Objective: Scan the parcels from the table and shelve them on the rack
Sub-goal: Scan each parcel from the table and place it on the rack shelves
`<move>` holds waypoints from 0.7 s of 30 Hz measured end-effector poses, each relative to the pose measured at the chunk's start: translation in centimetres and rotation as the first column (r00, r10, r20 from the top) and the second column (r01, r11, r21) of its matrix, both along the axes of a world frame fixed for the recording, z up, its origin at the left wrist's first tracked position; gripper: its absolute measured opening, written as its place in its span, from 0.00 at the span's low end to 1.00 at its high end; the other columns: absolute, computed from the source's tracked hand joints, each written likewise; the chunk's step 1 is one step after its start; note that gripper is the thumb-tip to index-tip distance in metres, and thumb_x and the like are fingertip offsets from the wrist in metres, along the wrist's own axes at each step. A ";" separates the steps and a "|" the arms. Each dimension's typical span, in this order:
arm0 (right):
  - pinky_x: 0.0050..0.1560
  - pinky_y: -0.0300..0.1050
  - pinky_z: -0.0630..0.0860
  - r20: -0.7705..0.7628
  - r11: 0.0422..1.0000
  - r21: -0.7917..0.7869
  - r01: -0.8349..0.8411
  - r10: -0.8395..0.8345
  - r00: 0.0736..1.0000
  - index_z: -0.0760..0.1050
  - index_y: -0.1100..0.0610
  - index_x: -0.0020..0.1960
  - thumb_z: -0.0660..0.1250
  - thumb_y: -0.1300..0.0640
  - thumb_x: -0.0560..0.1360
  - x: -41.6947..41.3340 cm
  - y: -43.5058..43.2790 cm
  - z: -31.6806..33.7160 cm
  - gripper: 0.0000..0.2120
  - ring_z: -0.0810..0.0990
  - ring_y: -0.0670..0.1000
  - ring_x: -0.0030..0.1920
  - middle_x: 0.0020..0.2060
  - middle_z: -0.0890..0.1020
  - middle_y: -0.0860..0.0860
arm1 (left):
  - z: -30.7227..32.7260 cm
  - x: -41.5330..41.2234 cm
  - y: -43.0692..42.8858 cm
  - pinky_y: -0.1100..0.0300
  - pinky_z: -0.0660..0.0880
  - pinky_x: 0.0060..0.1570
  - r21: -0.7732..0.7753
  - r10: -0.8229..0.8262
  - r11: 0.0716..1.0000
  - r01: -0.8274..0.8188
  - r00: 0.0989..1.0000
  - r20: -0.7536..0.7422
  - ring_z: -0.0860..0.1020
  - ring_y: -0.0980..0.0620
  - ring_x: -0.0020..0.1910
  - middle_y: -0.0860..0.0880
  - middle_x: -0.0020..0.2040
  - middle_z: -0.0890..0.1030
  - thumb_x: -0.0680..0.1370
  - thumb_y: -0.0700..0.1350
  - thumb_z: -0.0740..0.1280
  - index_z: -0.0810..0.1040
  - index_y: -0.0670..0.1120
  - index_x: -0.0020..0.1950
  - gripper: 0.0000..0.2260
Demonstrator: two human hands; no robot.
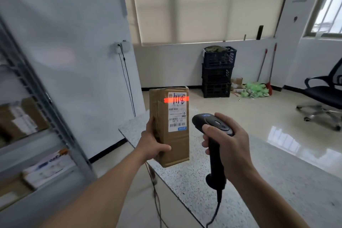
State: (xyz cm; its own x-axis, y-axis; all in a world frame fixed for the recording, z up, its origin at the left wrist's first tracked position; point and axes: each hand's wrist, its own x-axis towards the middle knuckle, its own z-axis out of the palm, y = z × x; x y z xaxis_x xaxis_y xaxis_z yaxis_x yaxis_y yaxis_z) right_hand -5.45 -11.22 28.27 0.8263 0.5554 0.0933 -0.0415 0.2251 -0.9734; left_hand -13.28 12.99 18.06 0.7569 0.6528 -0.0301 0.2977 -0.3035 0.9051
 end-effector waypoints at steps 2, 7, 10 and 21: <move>0.30 0.45 0.76 -0.011 1.000 0.005 -0.013 0.013 1.000 0.78 0.48 0.57 0.78 0.60 0.66 -0.6 0.2 0.2 0.22 0.80 0.54 0.32 0.38 0.83 0.58 | 0.2 -0.6 0.2 0.61 0.77 0.52 -0.005 0.016 1.000 -0.016 1.000 0.016 0.77 0.56 0.58 0.62 0.60 0.74 0.65 0.39 0.82 0.49 0.59 0.80 0.56; 0.31 0.47 0.75 -0.006 1.000 -0.001 -0.027 0.027 1.000 0.78 0.48 0.57 0.76 0.66 0.71 -1.4 1.4 0.4 0.20 0.80 0.55 0.32 0.35 0.82 0.57 | 1.0 -2.0 1.2 0.50 0.77 0.62 0.017 0.042 0.999 -0.042 0.999 0.028 0.76 0.50 0.63 0.59 0.61 0.74 0.65 0.38 0.82 0.49 0.58 0.81 0.55; 0.30 0.47 0.75 0.007 0.999 -0.011 -0.032 0.032 0.999 0.78 0.49 0.58 0.73 0.67 0.73 -2.0 2.3 0.6 0.19 0.79 0.55 0.32 0.34 0.82 0.57 | 1.6 -2.8 2.3 0.47 0.77 0.63 0.029 0.035 0.999 -0.036 0.999 0.031 0.76 0.50 0.62 0.59 0.61 0.73 0.65 0.40 0.82 0.51 0.59 0.80 0.54; 0.30 0.45 0.76 0.028 0.997 0.003 -0.074 0.073 0.997 0.78 0.48 0.58 0.75 0.58 0.63 -5.5 5.2 1.8 0.24 0.81 0.55 0.32 0.33 0.83 0.56 | 3.0 -6.5 6.0 0.46 0.77 0.63 0.034 0.094 0.995 -0.095 0.995 0.023 0.76 0.49 0.63 0.57 0.62 0.73 0.65 0.39 0.82 0.51 0.57 0.80 0.54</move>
State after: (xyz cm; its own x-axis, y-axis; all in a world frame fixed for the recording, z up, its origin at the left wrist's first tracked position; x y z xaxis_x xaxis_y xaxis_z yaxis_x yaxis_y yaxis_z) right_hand -10.99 -6.01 30.10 0.7803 0.6141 0.1182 -0.0308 0.2265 -0.9735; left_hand -19.81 19.02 21.11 0.6923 0.7216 0.0090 0.3075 -0.3063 0.9009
